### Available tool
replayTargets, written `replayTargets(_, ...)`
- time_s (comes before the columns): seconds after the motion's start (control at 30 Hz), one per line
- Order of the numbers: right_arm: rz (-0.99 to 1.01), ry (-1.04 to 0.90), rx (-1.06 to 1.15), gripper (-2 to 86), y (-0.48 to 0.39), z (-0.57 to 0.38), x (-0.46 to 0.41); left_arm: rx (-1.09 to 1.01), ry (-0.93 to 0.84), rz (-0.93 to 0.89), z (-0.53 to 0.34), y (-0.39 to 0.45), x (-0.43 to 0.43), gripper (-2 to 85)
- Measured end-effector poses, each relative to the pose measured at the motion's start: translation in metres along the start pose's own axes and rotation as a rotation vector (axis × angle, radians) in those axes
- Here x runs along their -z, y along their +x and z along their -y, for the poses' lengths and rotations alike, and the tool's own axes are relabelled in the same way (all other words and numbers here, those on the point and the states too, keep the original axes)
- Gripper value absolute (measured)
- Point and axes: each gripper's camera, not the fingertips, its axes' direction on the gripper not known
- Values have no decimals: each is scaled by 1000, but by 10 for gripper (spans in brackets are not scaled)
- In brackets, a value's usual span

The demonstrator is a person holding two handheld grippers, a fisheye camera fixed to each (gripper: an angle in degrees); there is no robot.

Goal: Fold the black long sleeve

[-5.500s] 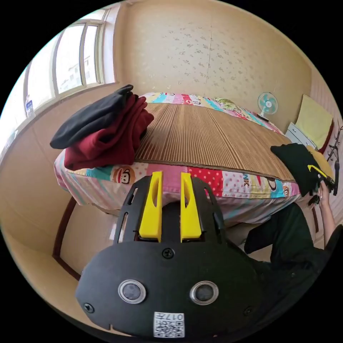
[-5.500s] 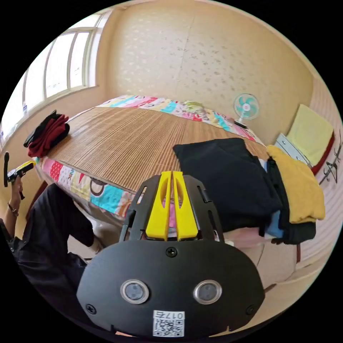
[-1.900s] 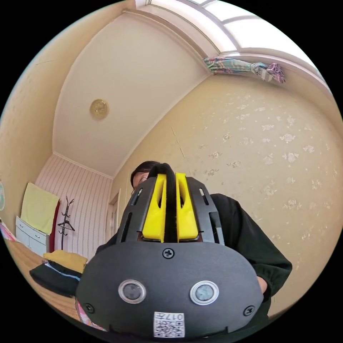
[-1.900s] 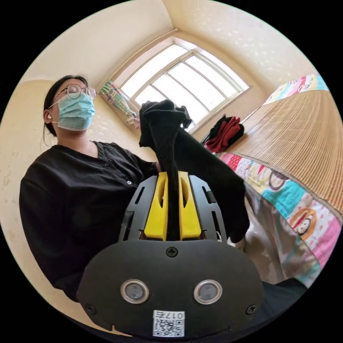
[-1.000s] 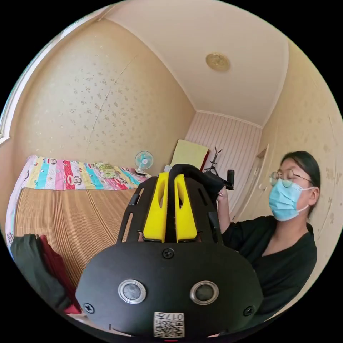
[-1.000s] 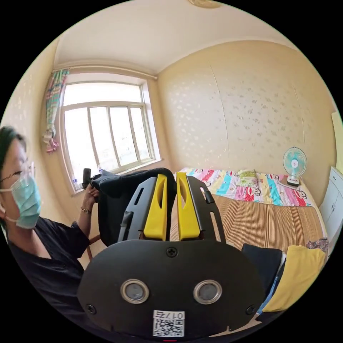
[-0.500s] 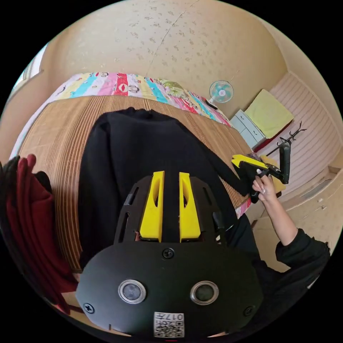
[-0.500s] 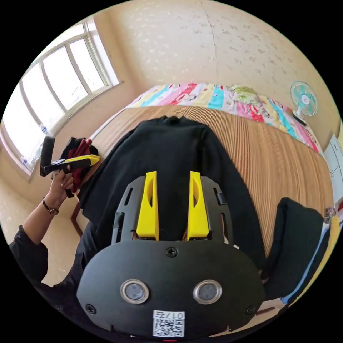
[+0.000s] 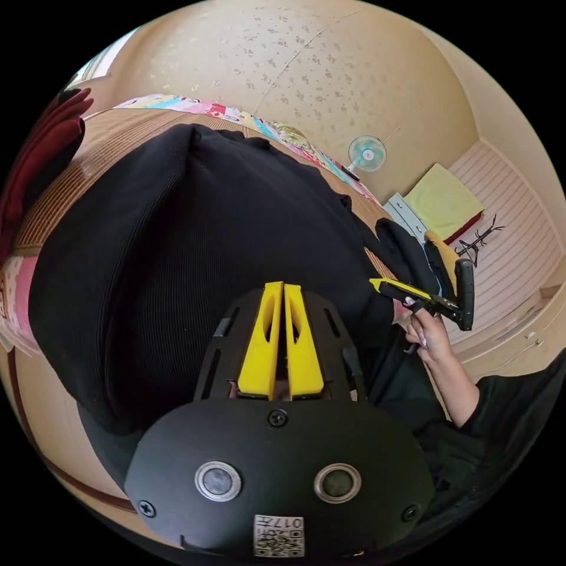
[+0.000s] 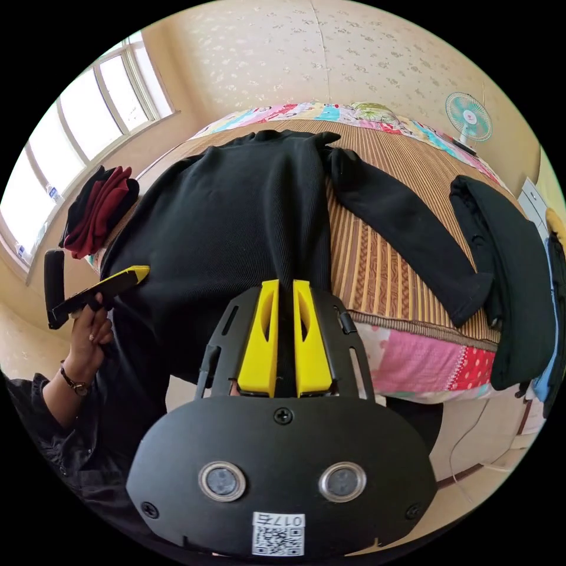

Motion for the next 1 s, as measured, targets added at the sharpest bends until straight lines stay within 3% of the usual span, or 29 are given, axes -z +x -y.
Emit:
replayTargets(0.07,-24,-28,-1,37,8,-16,5,7,12,-24,-11,0,20,5)
replayTargets(0.17,25,-36,5,32,24,-34,10,28,223,111,-21,-16,105,51)
replayTargets(0.3,76,-34,-9,29,44,-45,8,290,408,316,-15,-104,206,119)
replayTargets(0.4,60,-44,-14,28,47,-49,8,371,155,281,15,-172,188,134)
replayTargets(0.5,44,-34,-17,29,50,-57,13,246,120,398,23,-172,199,91)
replayTargets(0.6,59,-23,-28,29,58,-65,20,161,83,372,32,-178,228,43)
replayTargets(0.67,78,-16,-42,30,64,-69,23,180,180,420,32,-180,278,37)
replayTargets(0.83,139,10,-88,34,83,-82,34,383,694,594,-19,-186,458,32)
replayTargets(0.93,151,25,-115,40,88,-88,42,396,780,447,-43,-189,486,60)
replayTargets(1.0,138,16,-111,45,86,-88,49,335,673,350,-33,-188,465,77)
